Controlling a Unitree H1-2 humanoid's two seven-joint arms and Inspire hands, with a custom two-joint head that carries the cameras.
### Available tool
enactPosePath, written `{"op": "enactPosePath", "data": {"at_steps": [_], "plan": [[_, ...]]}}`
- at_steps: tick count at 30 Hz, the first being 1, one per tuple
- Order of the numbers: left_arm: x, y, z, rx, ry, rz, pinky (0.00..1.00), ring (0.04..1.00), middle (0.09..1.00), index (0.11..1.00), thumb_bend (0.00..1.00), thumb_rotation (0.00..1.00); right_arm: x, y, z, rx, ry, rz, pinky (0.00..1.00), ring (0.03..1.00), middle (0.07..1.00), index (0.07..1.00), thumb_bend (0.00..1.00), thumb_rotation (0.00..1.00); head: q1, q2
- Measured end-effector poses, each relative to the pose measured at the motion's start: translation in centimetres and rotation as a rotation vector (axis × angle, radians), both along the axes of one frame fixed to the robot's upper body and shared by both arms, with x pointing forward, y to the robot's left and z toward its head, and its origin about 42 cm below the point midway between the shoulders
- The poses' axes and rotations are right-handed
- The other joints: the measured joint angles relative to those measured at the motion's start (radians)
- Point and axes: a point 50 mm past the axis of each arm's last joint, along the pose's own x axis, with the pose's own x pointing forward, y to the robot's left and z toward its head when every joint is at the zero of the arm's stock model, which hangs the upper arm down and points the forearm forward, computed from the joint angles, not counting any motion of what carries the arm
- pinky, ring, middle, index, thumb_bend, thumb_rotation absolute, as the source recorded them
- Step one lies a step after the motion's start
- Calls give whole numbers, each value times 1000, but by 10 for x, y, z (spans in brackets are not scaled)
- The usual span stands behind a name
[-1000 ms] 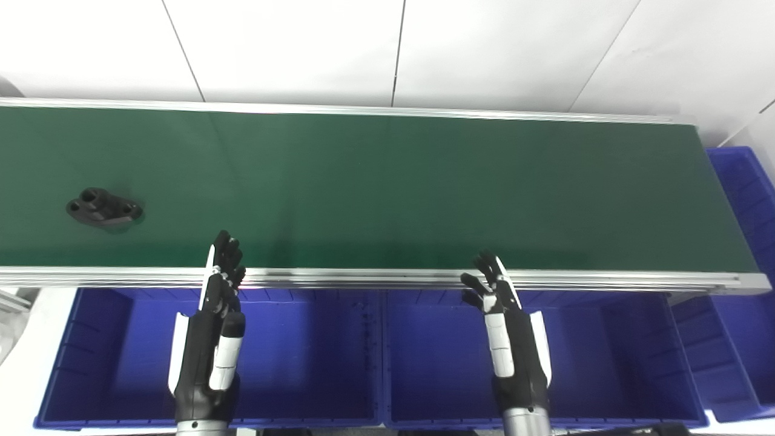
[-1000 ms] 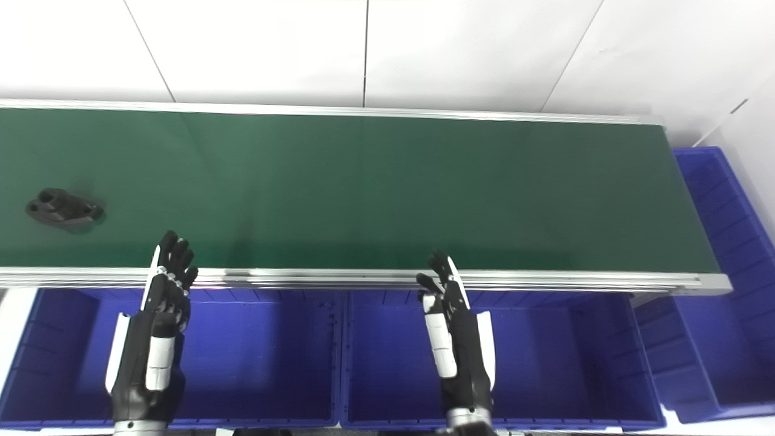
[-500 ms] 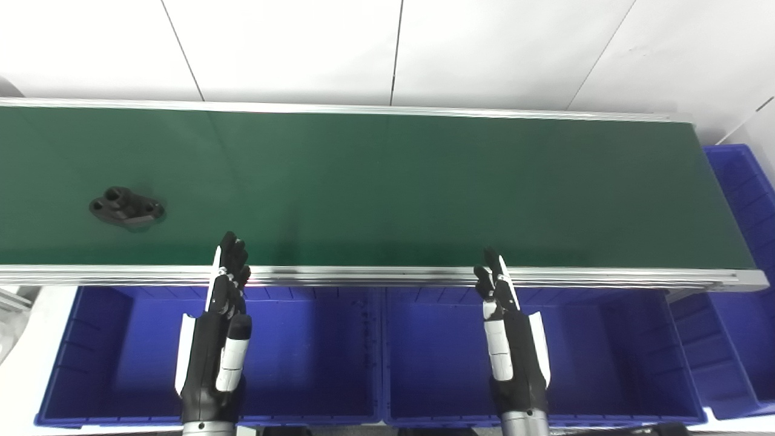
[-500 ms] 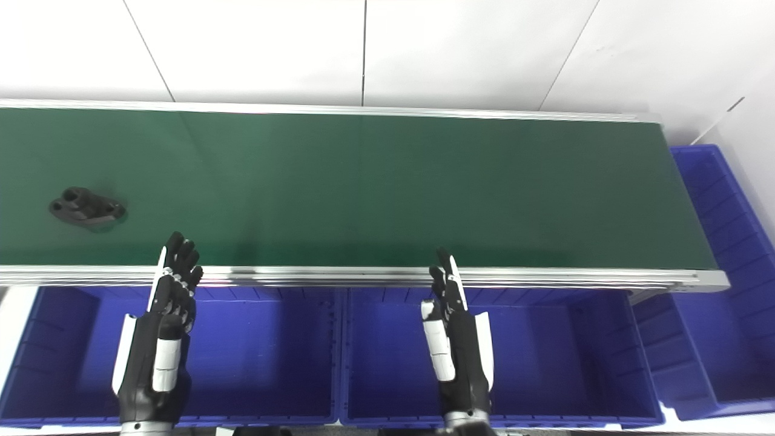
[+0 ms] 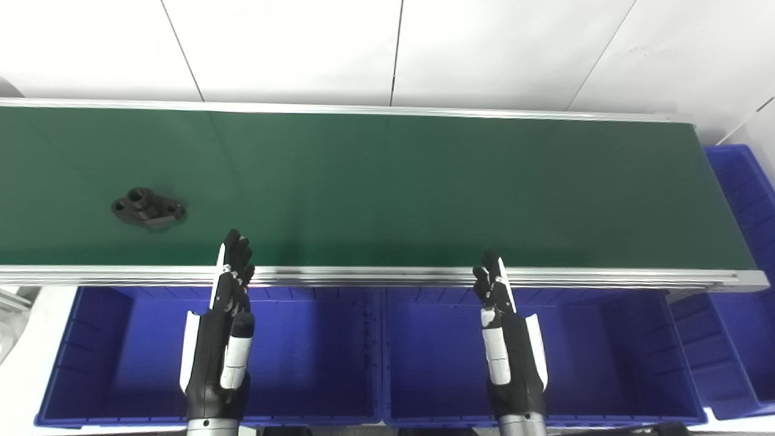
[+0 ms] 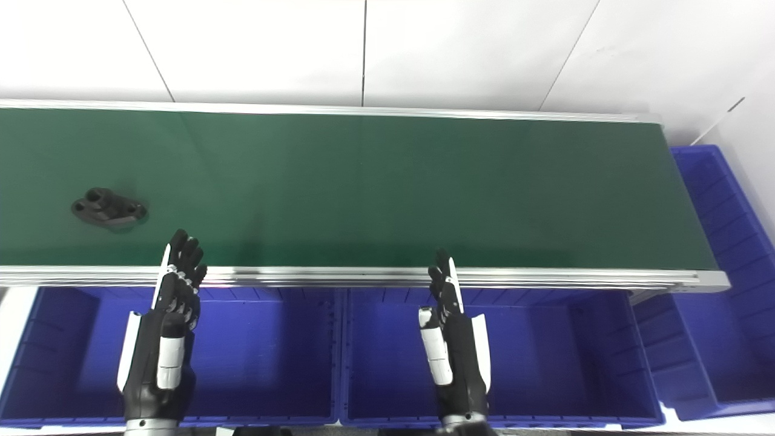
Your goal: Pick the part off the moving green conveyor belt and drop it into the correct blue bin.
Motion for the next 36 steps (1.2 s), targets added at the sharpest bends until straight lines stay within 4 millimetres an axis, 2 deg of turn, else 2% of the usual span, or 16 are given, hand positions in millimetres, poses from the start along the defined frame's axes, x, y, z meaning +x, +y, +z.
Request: {"op": "enactPosePath", "data": {"at_steps": [5, 10, 12, 26, 27, 29, 30, 36], "plan": [[-2, -1, -1, -4, 7, -1, 1000, 1000, 1000, 1000, 685, 935, -1, -1, 0, -14, -6, 8, 984, 985, 1000, 1000, 759, 999, 11, -5], [-2, -4, -1, -17, 10, -7, 1000, 1000, 1000, 1000, 678, 918, -3, -4, -4, -43, 1, 24, 981, 986, 1000, 1000, 760, 988, 45, -26], [-3, -5, -4, -18, 22, -9, 1000, 1000, 1000, 1000, 687, 919, -4, -4, -7, -45, 3, 29, 978, 986, 1000, 1000, 754, 977, 45, -47], [-4, -2, -11, -16, 23, 9, 1000, 1000, 1000, 1000, 658, 913, -6, -2, -11, -37, -9, 35, 975, 988, 1000, 1000, 750, 931, 66, -90], [-5, -2, -12, -15, 23, 10, 1000, 1000, 1000, 1000, 666, 913, -6, -2, -12, -36, -7, 36, 978, 988, 1000, 1000, 747, 923, 96, -107], [-5, -3, -14, -13, 19, 13, 1000, 1000, 1000, 1000, 667, 913, -7, -3, -14, -26, -1, 33, 984, 989, 1000, 1000, 740, 914, 97, -107], [-5, -3, -14, -15, 15, 15, 1000, 1000, 1000, 1000, 668, 903, -8, -3, -15, -22, 0, 32, 993, 994, 1000, 1000, 733, 913, 132, -124], [-3, -11, -19, -37, 19, 39, 1000, 1000, 1000, 1000, 652, 856, -11, -17, -19, -39, -1, 31, 980, 999, 1000, 1000, 743, 955, 195, -146]]}}
